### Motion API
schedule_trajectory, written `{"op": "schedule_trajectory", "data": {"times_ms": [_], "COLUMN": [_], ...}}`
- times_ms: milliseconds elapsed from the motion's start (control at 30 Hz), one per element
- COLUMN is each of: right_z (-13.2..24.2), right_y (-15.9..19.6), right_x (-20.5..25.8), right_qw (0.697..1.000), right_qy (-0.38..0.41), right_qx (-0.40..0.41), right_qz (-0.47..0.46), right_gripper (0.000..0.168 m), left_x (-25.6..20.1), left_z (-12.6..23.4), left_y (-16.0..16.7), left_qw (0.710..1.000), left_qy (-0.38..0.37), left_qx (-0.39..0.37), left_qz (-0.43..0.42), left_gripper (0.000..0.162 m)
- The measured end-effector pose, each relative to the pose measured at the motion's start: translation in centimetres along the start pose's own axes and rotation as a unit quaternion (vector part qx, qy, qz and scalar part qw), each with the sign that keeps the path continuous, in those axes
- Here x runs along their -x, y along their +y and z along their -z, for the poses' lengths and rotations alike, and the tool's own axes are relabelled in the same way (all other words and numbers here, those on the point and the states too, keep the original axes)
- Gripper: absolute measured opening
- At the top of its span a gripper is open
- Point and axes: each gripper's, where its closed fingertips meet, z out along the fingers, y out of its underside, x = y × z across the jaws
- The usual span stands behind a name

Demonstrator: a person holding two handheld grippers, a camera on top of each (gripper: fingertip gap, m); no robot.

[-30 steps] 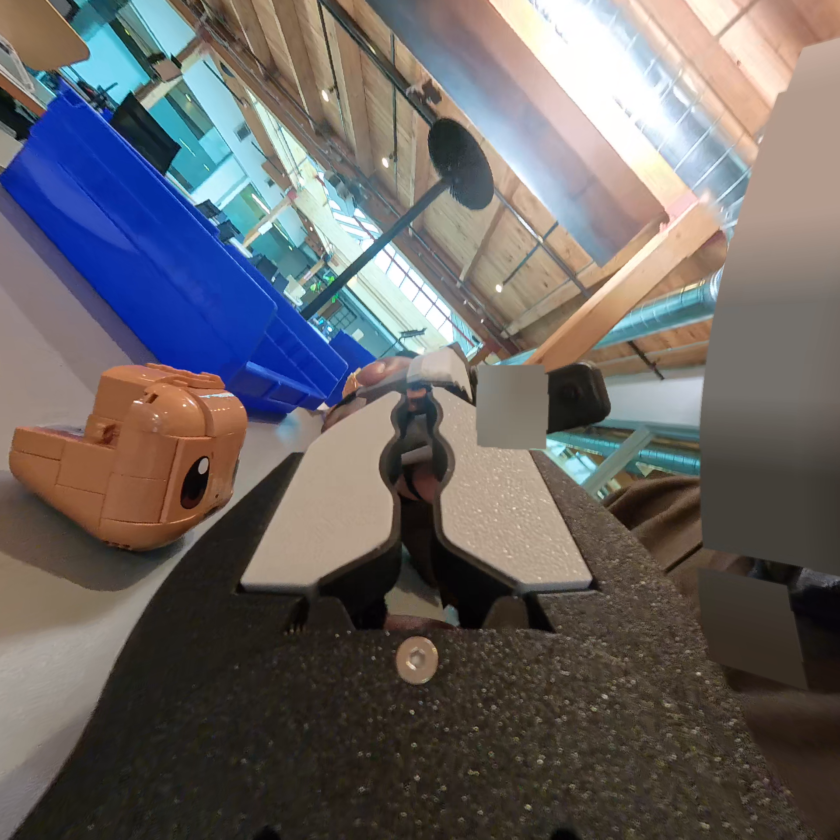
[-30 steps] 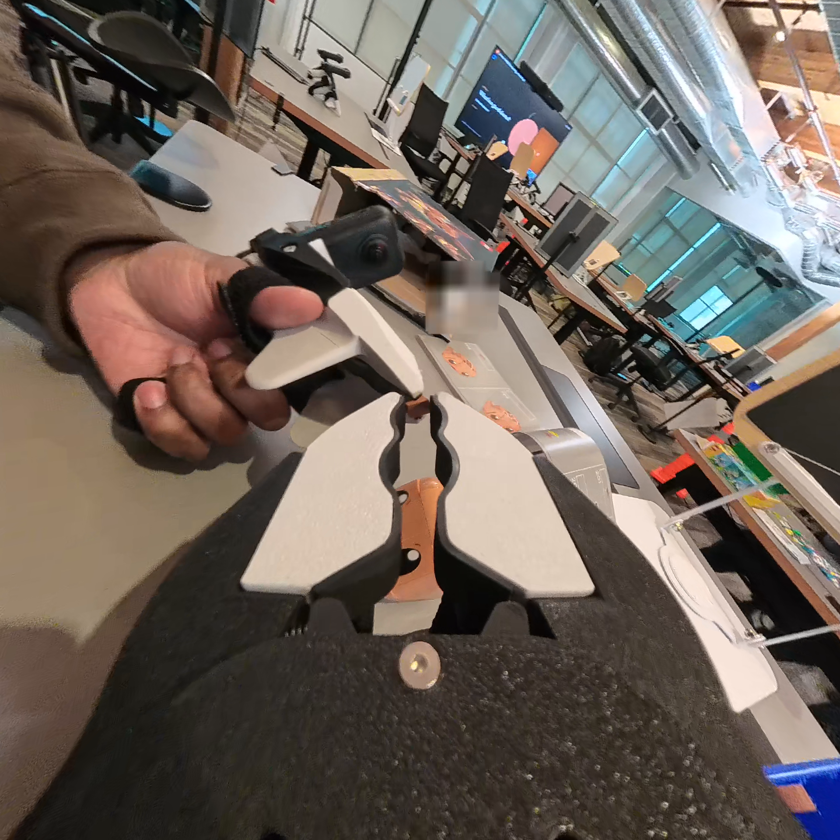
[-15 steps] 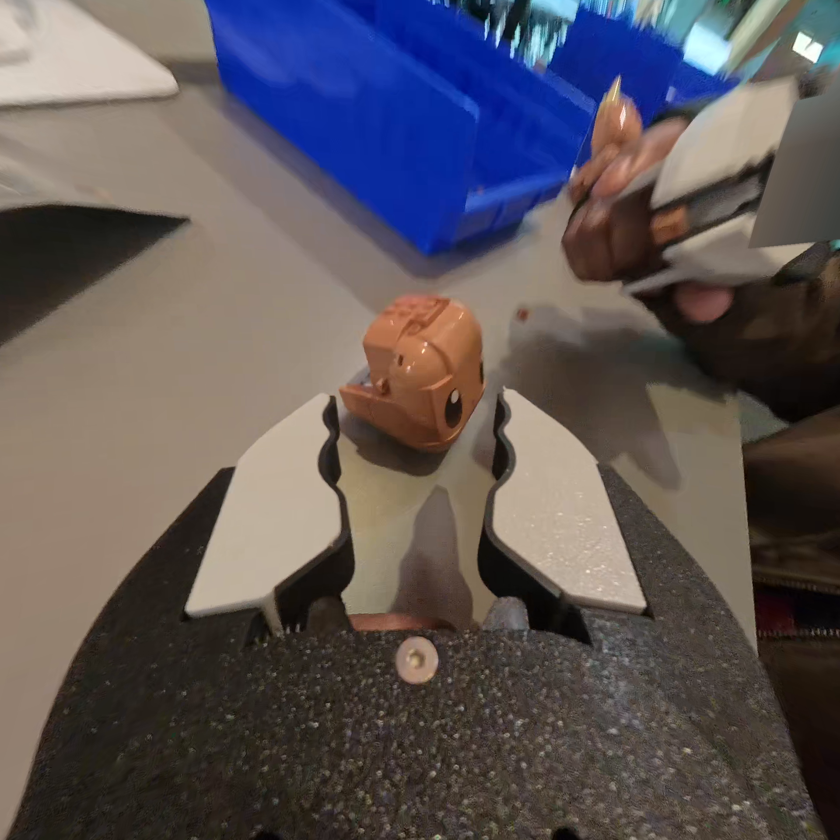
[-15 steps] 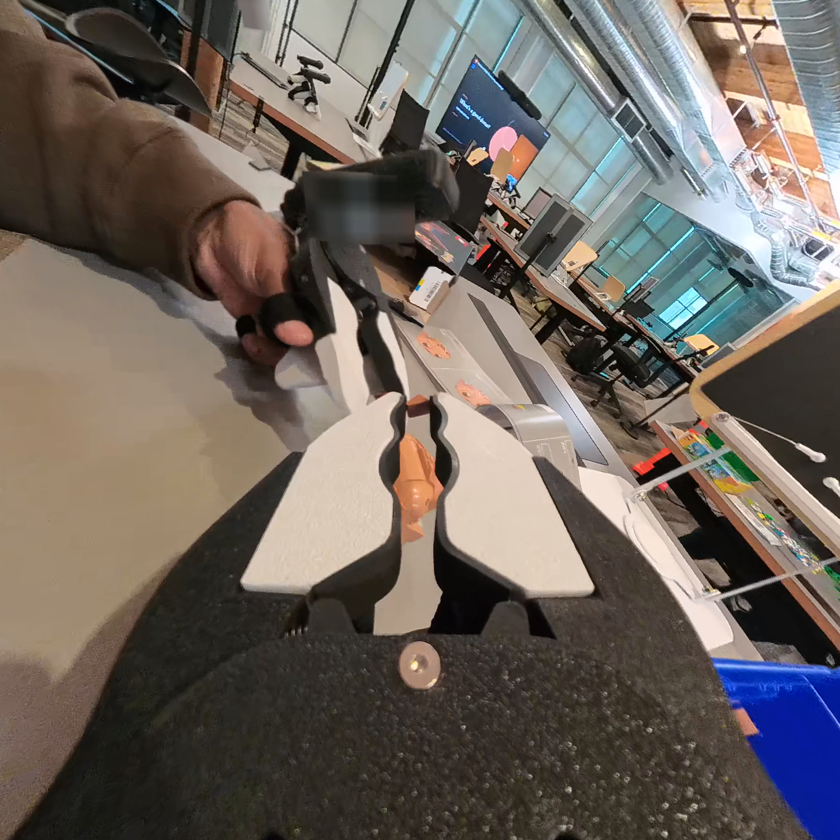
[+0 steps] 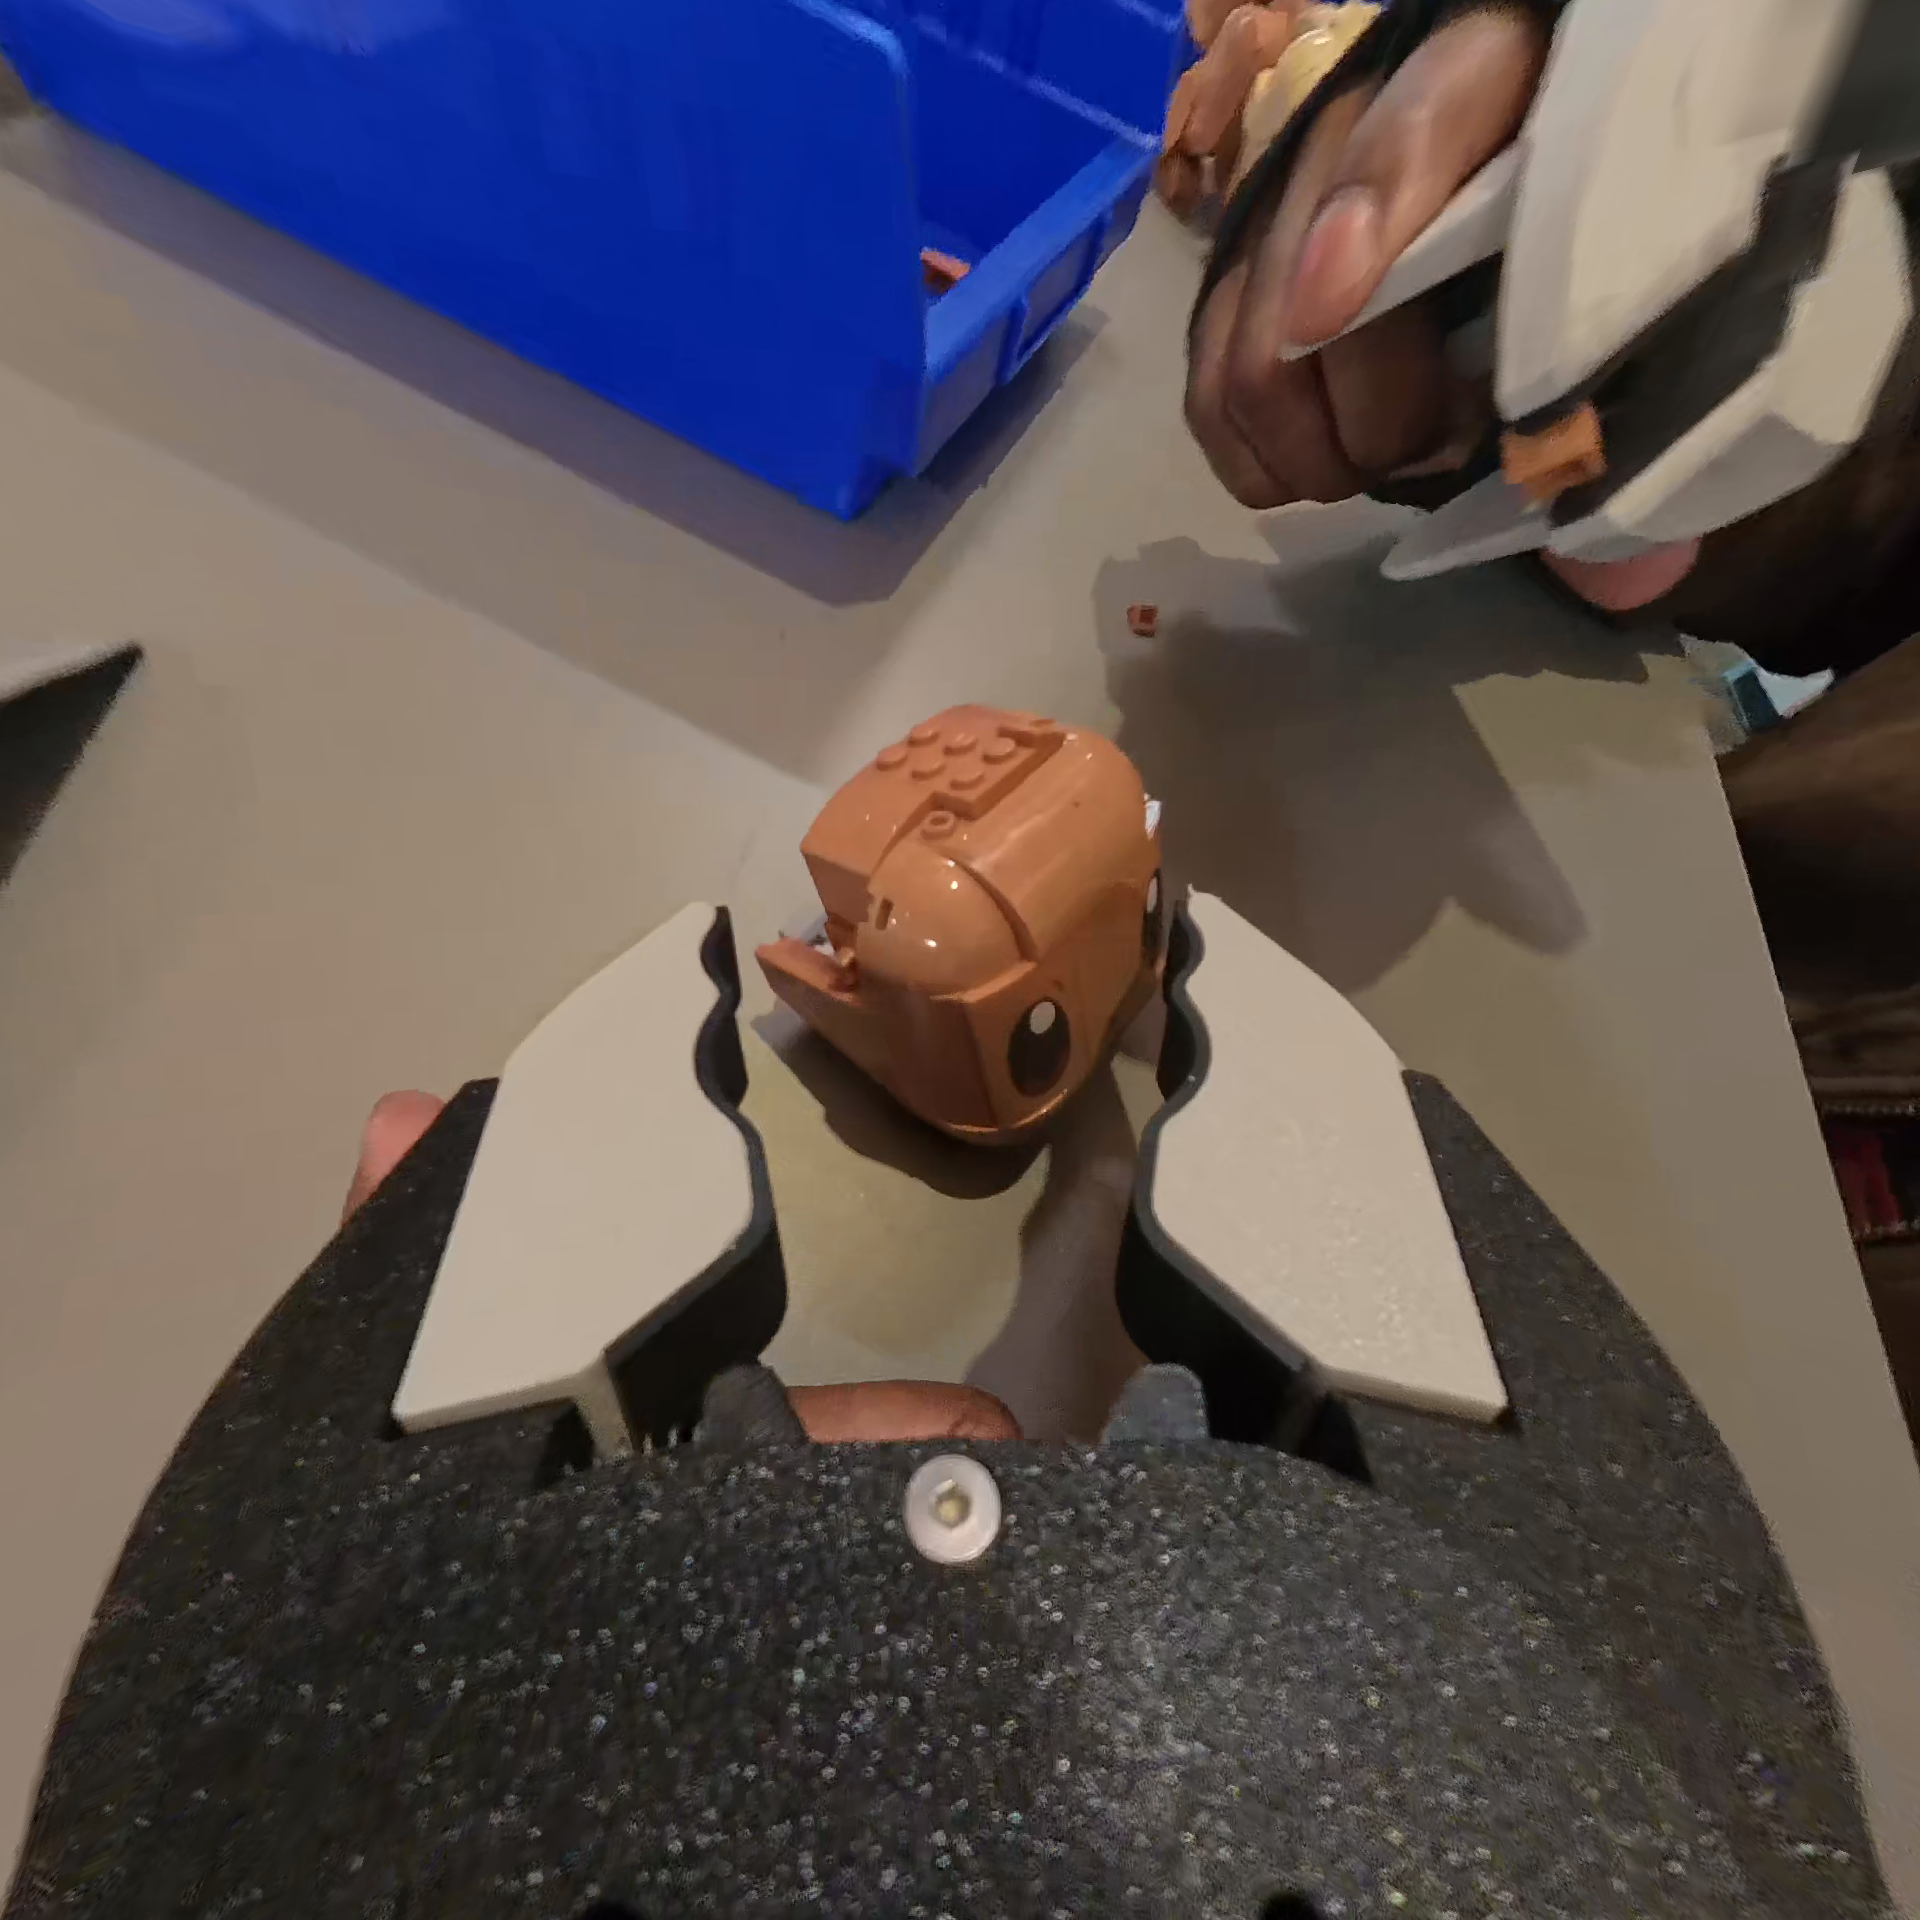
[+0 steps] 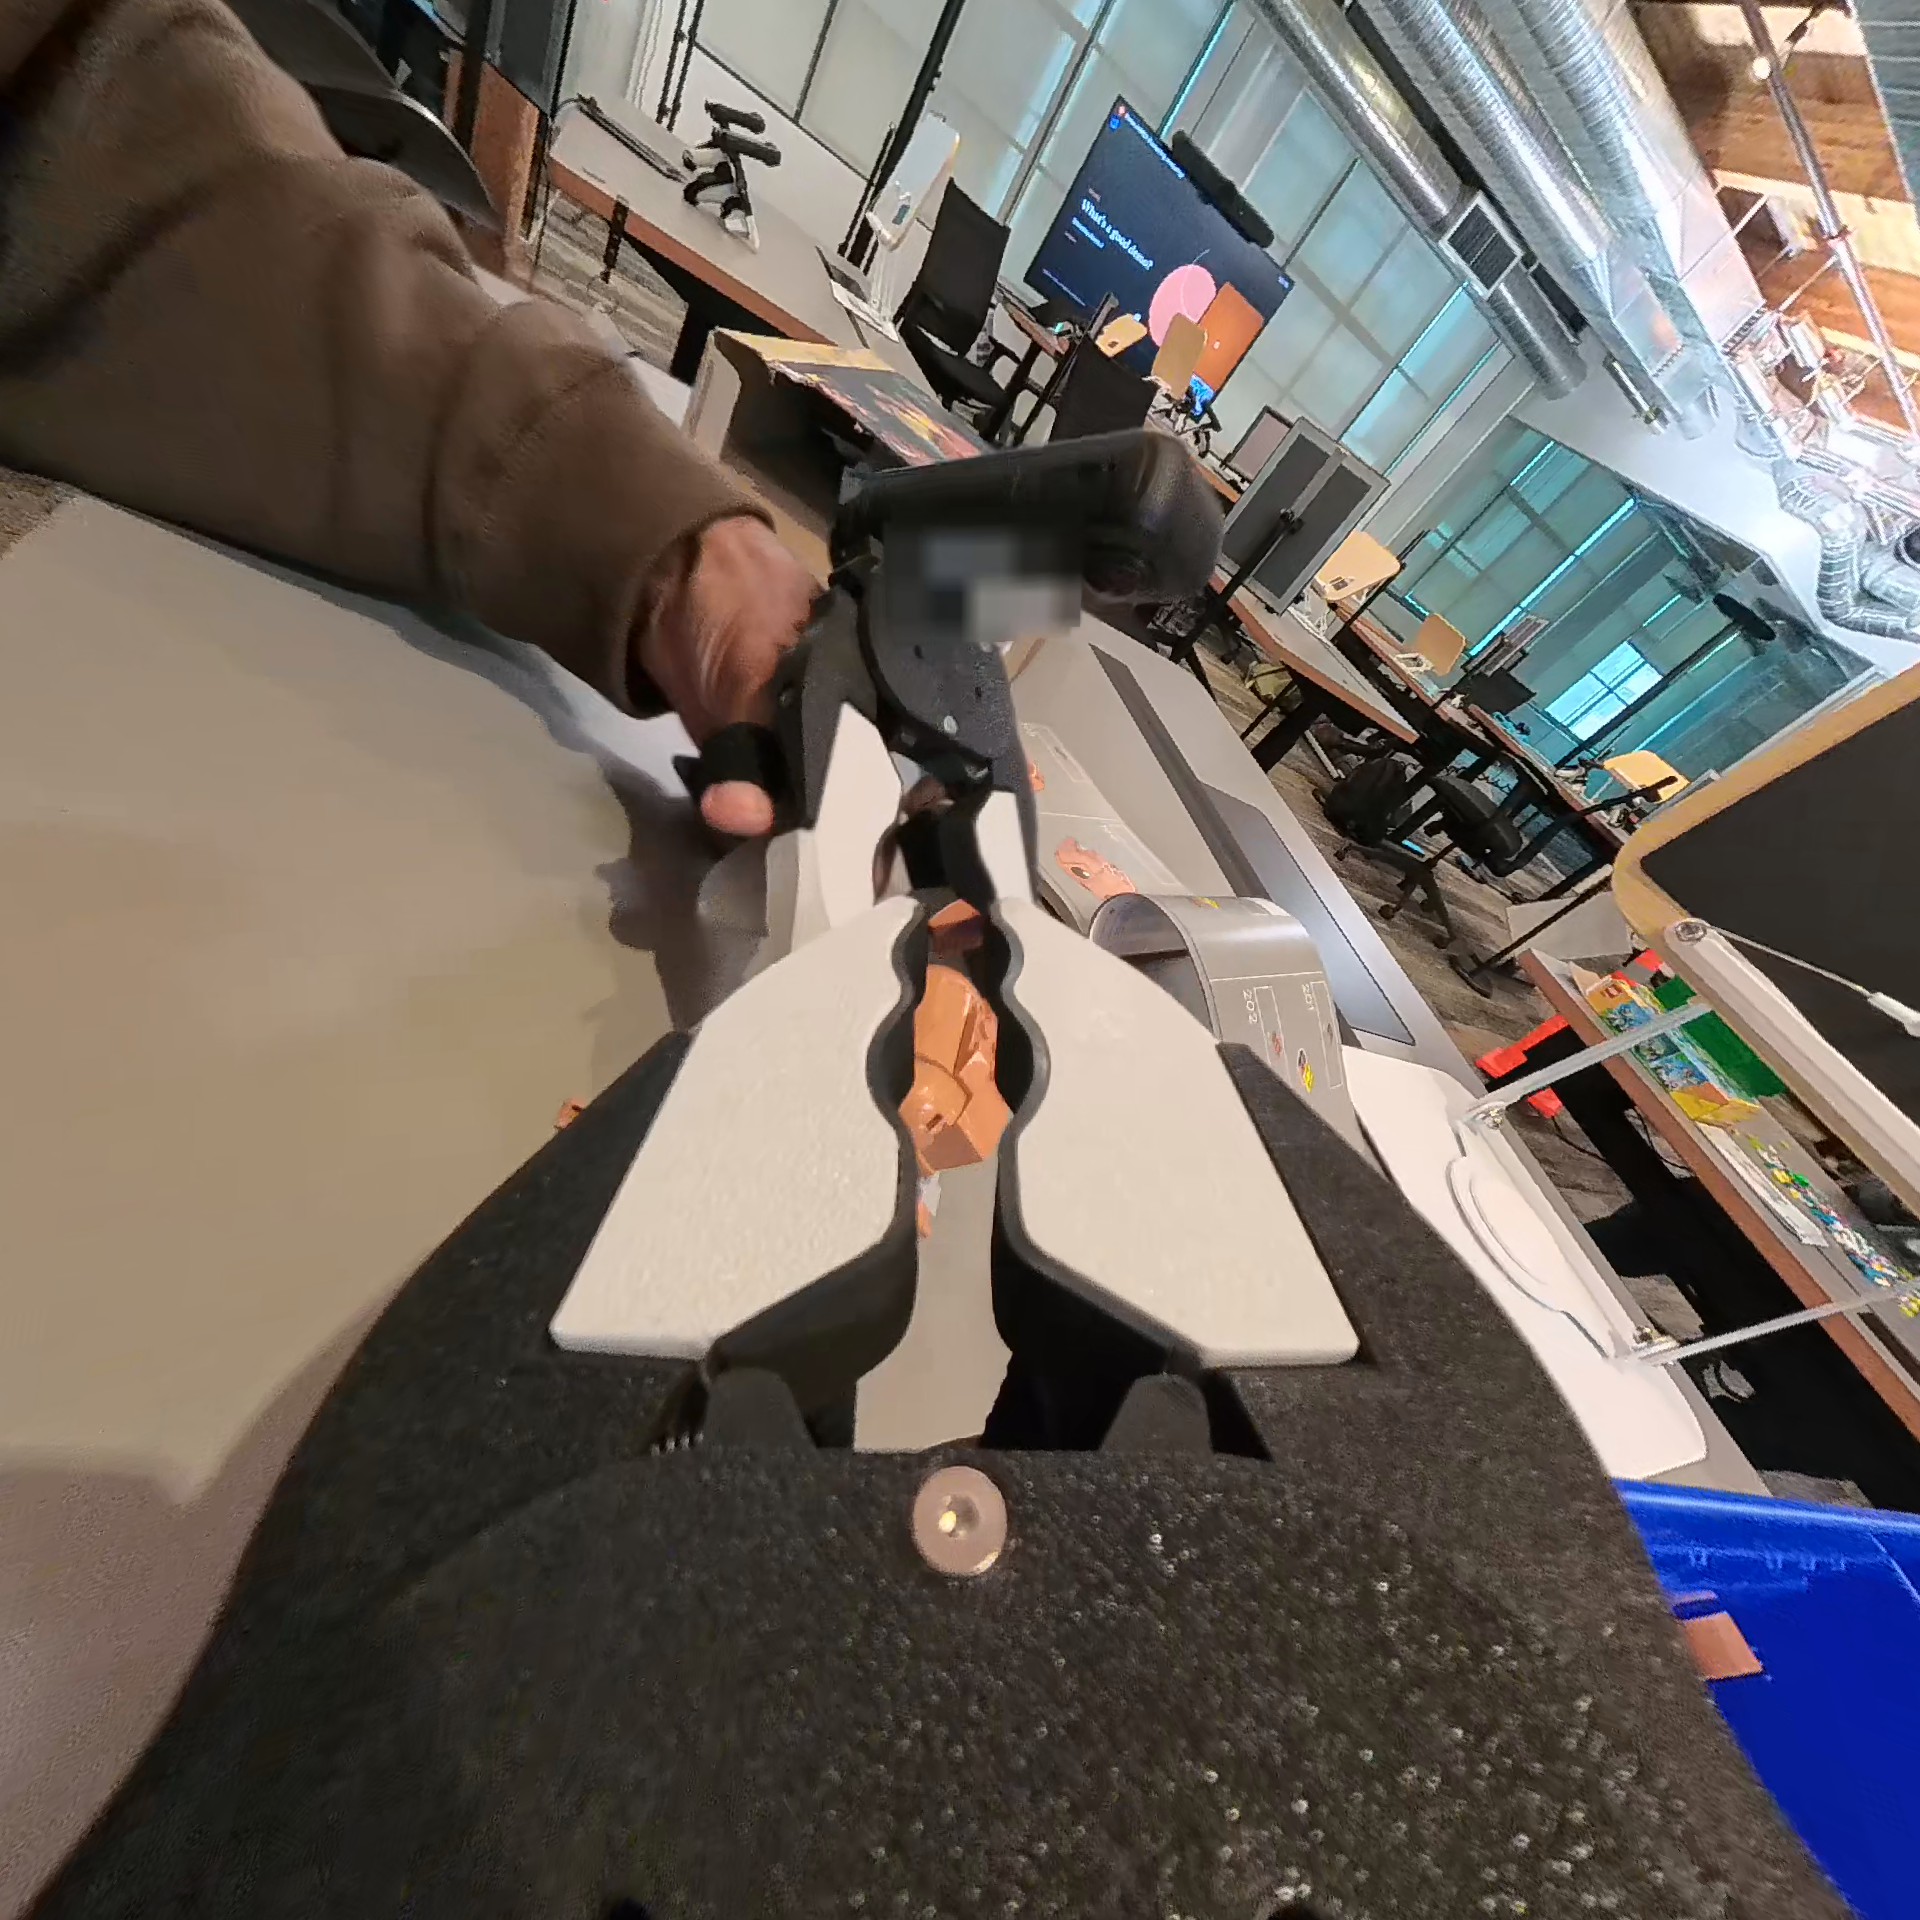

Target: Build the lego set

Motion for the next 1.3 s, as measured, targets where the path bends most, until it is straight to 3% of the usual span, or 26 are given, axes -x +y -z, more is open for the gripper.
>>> {"op": "schedule_trajectory", "data": {"times_ms": [200, 367, 500, 700, 1033, 1300], "right_z": [0.0, 0.1, -0.2, -0.5, -1.1, -1.3], "right_y": [0.1, 0.3, 0.7, 0.7, 1.9, 2.3], "right_x": [0.1, 0.0, -0.1, -0.1, 1.1, 0.9], "right_qw": [1.000, 1.000, 1.000, 0.999, 0.976, 0.967], "right_qy": [-0.010, -0.010, -0.018, -0.040, -0.198, -0.232], "right_qx": [-0.003, 0.001, 0.007, 0.018, 0.092, 0.107], "right_qz": [-0.006, -0.006, -0.009, -0.001, 0.021, 0.023], "right_gripper": [0.009, 0.009, 0.009, 0.009, 0.009, 0.010], "left_x": [0.5, -1.0, -1.5, -2.0, -3.7, -4.2], "left_z": [0.3, -0.7, -1.5, -2.1, -2.6, -2.4], "left_y": [-0.4, 1.9, 2.2, 1.9, 1.6, 1.3], "left_qw": [0.992, 0.969, 0.964, 0.967, 0.968, 0.962], "left_qy": [0.108, 0.190, 0.183, 0.156, 0.142, 0.150], "left_qx": [0.015, 0.120, 0.132, 0.114, 0.095, 0.074], "left_qz": [-0.066, -0.100, -0.139, -0.165, -0.182, -0.215], "left_gripper": [0.084, 0.086, 0.074, 0.073, 0.072, 0.072]}}
